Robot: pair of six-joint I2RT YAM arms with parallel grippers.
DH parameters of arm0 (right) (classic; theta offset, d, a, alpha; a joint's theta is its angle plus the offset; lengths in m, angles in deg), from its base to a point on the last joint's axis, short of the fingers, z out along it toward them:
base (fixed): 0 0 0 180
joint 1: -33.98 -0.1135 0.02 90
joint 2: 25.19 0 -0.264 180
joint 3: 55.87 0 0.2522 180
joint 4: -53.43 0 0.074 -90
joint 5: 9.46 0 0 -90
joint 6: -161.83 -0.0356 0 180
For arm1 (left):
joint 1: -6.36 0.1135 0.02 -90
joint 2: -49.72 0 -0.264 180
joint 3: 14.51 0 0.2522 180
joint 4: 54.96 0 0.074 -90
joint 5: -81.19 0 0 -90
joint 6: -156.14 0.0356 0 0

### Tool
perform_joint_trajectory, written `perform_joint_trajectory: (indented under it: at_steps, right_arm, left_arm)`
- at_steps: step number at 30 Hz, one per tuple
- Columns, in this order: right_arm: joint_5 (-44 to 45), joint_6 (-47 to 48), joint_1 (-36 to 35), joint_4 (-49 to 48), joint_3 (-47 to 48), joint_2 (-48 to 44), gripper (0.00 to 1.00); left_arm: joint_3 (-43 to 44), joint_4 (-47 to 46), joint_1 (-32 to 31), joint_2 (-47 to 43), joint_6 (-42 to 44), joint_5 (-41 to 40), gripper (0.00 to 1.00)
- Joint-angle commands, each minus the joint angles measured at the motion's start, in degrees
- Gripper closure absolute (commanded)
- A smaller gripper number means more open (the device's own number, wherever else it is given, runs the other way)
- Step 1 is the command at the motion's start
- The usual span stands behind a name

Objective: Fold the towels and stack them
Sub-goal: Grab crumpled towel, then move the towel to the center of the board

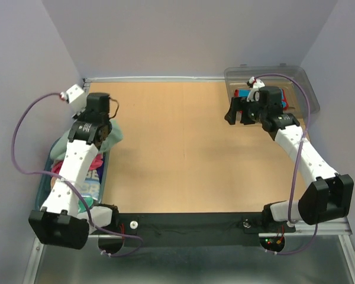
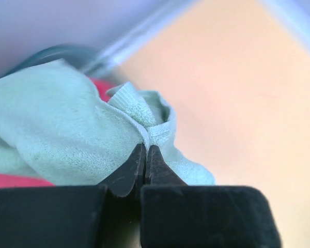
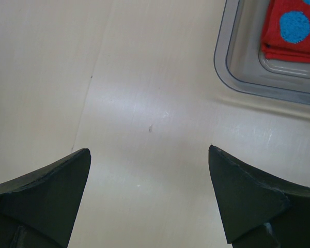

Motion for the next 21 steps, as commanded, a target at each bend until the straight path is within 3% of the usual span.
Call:
perform_joint_trajectory:
  at_steps: [1, 6, 11, 12, 13, 15, 16, 19, 21]
  right_arm:
    - [-0.3, -0.4, -0.3, -2.6, -0.1, -2.9, 0.0]
    - [0.3, -1.1, -0.2, -2.5, -0.5, -5.6, 0.0]
    - [3.6, -1.5, -0.3, -2.1, -1.5, -9.4, 0.0]
    - [4.3, -1.5, -0.2, -1.8, -1.9, -10.3, 0.0]
    - [4.4, -1.6, -0.2, -1.7, -2.8, -11.6, 0.0]
    - [3.8, -1.4, -0.3, -1.1, -4.1, -13.0, 0.0]
    - [3.7, -1.5, -0.3, -0.7, -4.7, -14.1, 0.0]
    - [2.2, -1.9, -0.3, 0.7, -6.8, -15.3, 0.0]
    - [0.0, -2.2, -0.3, 1.3, -8.2, -15.7, 0.0]
  left_arm:
    - [15.7, 1.3, -16.6, 2.3, -3.2, -2.9, 1.0]
    - [31.0, 1.8, -36.1, 8.1, -4.4, -5.5, 1.0]
    - [30.6, -3.4, -50.1, 9.9, -2.8, -4.9, 0.99]
    - [26.4, -4.6, -52.1, 9.7, -2.9, -4.5, 0.93]
    - [23.6, -7.3, -56.4, 9.1, -3.6, -4.2, 0.71]
    - [14.7, -10.7, -62.2, 7.9, -7.7, -2.2, 0.55]
    - [11.7, -11.9, -64.3, 7.6, -8.8, -1.1, 0.42]
    - [1.5, -14.3, -73.6, 6.5, -14.4, -1.4, 0.2]
    - [-2.1, -14.0, -76.9, 6.0, -17.5, -1.7, 0.18]
